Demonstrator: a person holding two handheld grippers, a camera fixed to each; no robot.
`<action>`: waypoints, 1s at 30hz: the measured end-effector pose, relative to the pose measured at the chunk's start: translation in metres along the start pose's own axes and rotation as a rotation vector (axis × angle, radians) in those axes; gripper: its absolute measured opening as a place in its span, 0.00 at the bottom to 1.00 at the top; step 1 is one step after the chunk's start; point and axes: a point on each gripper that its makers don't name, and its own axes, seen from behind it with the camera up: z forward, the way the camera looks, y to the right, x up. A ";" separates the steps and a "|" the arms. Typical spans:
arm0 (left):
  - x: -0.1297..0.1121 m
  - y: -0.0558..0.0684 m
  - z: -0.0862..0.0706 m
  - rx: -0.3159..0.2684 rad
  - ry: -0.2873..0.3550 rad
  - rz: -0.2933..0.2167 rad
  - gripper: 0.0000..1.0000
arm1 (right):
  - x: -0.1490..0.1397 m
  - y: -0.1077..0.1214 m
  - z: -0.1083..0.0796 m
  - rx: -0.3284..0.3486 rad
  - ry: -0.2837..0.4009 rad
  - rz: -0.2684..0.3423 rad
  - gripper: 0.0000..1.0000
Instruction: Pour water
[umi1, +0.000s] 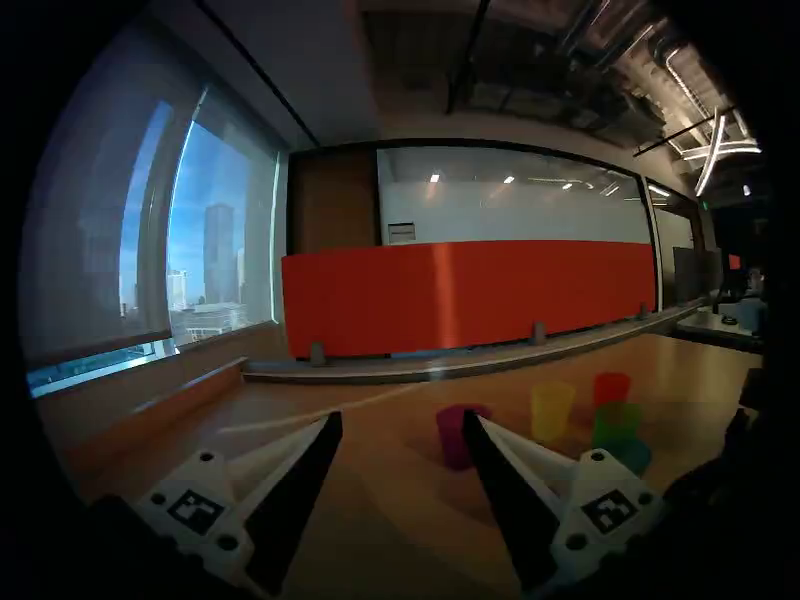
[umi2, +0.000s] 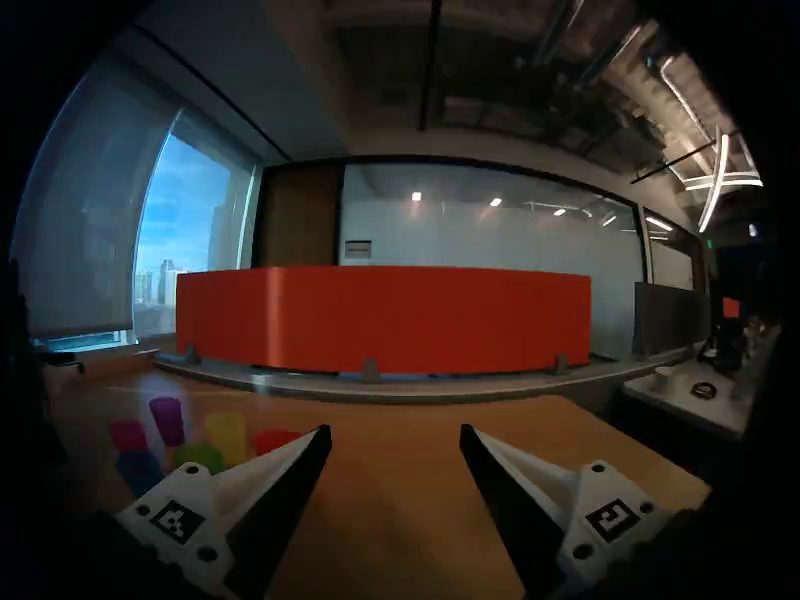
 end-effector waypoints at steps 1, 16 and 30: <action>0.005 -0.001 0.001 -0.002 -0.004 0.000 0.89 | 0.005 0.000 0.002 0.002 0.001 0.000 0.99; 0.096 -0.005 0.024 -0.063 -0.015 -0.019 0.89 | 0.076 -0.002 0.020 0.047 -0.021 0.035 0.99; 0.143 0.002 0.032 -0.146 -0.021 -0.047 0.89 | 0.121 -0.004 0.029 0.087 -0.026 0.023 0.99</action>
